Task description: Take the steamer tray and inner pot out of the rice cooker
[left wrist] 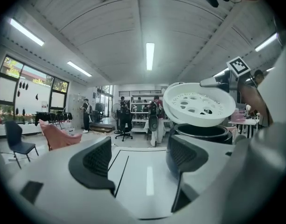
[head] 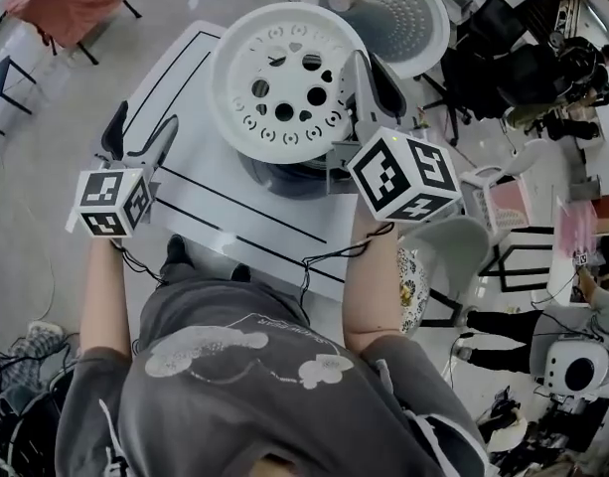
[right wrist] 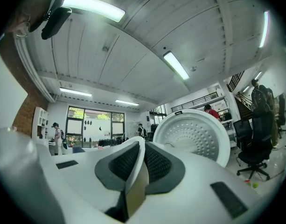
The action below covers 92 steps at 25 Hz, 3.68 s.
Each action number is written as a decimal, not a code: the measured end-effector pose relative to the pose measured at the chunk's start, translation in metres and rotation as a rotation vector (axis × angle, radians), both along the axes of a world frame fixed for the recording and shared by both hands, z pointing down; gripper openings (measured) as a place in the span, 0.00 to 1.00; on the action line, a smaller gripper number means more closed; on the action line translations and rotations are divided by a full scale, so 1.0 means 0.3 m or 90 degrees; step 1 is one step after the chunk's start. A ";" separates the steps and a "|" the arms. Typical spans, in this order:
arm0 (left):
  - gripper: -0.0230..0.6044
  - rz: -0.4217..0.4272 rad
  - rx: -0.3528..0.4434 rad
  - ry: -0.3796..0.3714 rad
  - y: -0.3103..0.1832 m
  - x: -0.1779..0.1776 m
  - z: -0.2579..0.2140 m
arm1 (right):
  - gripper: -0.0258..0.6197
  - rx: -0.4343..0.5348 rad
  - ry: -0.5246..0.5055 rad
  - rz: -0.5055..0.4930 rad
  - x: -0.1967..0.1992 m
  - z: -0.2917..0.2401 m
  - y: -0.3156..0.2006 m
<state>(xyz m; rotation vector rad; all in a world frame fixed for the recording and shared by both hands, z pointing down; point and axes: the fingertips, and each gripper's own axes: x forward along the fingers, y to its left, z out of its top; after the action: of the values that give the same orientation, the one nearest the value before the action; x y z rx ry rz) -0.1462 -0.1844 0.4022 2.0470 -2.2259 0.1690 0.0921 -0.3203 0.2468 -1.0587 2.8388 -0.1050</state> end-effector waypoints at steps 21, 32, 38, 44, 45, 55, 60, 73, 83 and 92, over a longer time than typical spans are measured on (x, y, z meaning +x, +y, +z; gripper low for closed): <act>0.66 -0.029 -0.068 0.047 0.091 -0.899 0.101 | 0.13 -0.089 0.088 0.009 -1.070 0.263 0.038; 0.66 0.028 -0.113 0.080 -0.048 -1.058 0.278 | 0.13 -0.208 0.062 0.138 -1.129 0.590 -0.206; 0.66 0.056 -0.125 0.090 -0.104 -1.055 0.334 | 0.13 -0.235 0.073 0.185 -1.092 0.727 -0.290; 0.66 0.074 -0.137 0.099 -0.148 -1.047 0.373 | 0.13 -0.247 0.077 0.205 -1.087 0.833 -0.341; 0.66 0.077 -0.139 0.100 -0.153 -1.046 0.381 | 0.13 -0.247 0.076 0.207 -1.088 0.846 -0.347; 0.66 0.093 -0.165 0.090 -0.146 -1.025 0.439 | 0.13 -0.261 0.146 0.255 -1.038 1.016 -0.372; 0.66 0.112 -0.180 0.083 -0.156 -1.007 0.463 | 0.15 -0.261 0.222 0.276 -1.023 1.096 -0.380; 0.66 0.114 -0.182 0.114 -0.151 -0.956 0.504 | 0.21 -0.240 0.310 0.270 -1.025 1.182 -0.383; 0.66 0.105 -0.139 0.110 -0.156 -0.932 0.396 | 0.42 -0.156 0.212 0.215 -1.096 0.886 -0.311; 0.66 0.120 -0.070 0.091 -0.166 -0.807 0.220 | 0.42 -0.006 0.032 0.131 -1.078 0.354 -0.140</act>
<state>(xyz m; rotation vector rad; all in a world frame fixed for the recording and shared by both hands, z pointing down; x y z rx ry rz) -0.3884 -0.2343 0.4682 2.1352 -1.8979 0.1525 -0.2313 -0.3624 0.3529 -1.3654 2.7542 -0.0763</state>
